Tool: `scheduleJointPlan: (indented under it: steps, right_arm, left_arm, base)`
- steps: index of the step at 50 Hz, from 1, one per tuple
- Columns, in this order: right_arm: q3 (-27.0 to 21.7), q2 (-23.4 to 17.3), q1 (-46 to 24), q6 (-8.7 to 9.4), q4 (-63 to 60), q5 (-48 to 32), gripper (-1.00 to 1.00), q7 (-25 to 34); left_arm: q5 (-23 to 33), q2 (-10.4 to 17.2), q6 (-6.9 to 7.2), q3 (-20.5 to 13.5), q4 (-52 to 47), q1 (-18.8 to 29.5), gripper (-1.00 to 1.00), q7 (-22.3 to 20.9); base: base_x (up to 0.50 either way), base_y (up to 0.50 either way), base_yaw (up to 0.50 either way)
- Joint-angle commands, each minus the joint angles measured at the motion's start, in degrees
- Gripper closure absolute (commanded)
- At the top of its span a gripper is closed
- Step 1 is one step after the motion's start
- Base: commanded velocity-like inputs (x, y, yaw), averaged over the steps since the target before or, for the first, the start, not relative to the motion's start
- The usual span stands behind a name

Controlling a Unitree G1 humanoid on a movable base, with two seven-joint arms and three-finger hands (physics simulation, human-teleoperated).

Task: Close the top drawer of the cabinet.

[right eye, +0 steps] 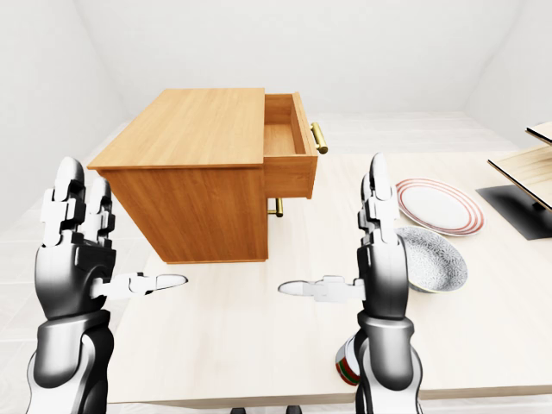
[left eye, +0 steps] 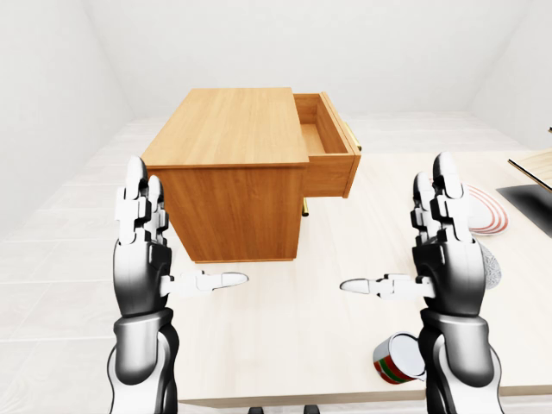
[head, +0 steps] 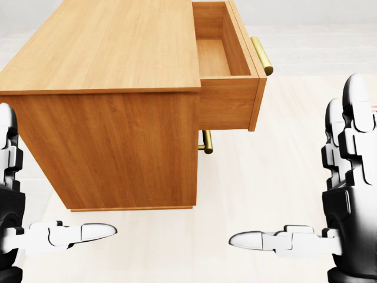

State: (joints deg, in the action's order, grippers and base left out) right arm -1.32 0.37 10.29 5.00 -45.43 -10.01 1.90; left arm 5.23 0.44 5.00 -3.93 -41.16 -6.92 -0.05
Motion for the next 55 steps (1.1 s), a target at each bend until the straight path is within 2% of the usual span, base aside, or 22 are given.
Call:
scheduleJointPlan:
  steps: [1, 5, 6, 13, 22, 32, 55]
  right_arm:
    - [-0.6, -0.88, -2.68, 0.0, 3.92, -0.76, -1.0, 0.0]
    - [-2.84, -1.73, -7.87, 0.0, 11.18, -2.58, -1.0, -1.75]
    - [-3.79, -0.91, -8.98, 0.0, 12.27, -0.21, -1.0, -1.47]
    - [-4.8, -2.23, -14.95, 0.0, 17.39, -0.13, -1.0, -3.49]
    - [-3.93, -3.51, -18.81, 0.0, 26.21, -0.17, -1.0, -4.7]
    - [-3.88, -4.51, -26.37, 0.0, 39.02, 1.23, -1.0, -6.04]
    - [-2.26, -4.38, -36.14, 0.0, 56.12, 4.25, -1.0, -6.31]
  left_arm:
    - [-0.42, -0.33, 0.0, -0.1, -0.49, -0.16, -1.0, -0.11]
    - [-0.85, -0.42, 0.0, -0.32, -0.65, -0.43, -1.0, -0.49]
    - [-1.12, -0.47, 0.0, -0.42, -0.79, -0.53, -1.0, -0.64]
    - [-1.1, -0.48, 0.0, -0.4, -0.33, -0.34, -1.0, -0.68]
    - [-1.02, -0.51, 0.0, -0.41, -0.54, -0.32, -1.0, -0.57]
    - [-0.94, -0.49, 0.0, -0.28, -0.49, -0.13, -1.0, -0.48]
    - [-0.68, -0.48, 0.0, -0.35, -0.08, -0.21, -1.0, -0.34]
  base:
    - [0.0, 0.0, 0.0]
    - [0.0, 0.0, 0.0]
    - [0.0, 0.0, 0.0]
    - [0.0, 0.0, 0.0]
    - [0.0, 0.0, 0.0]
    - [0.0, 0.0, 0.0]
    - [0.0, 0.0, 0.0]
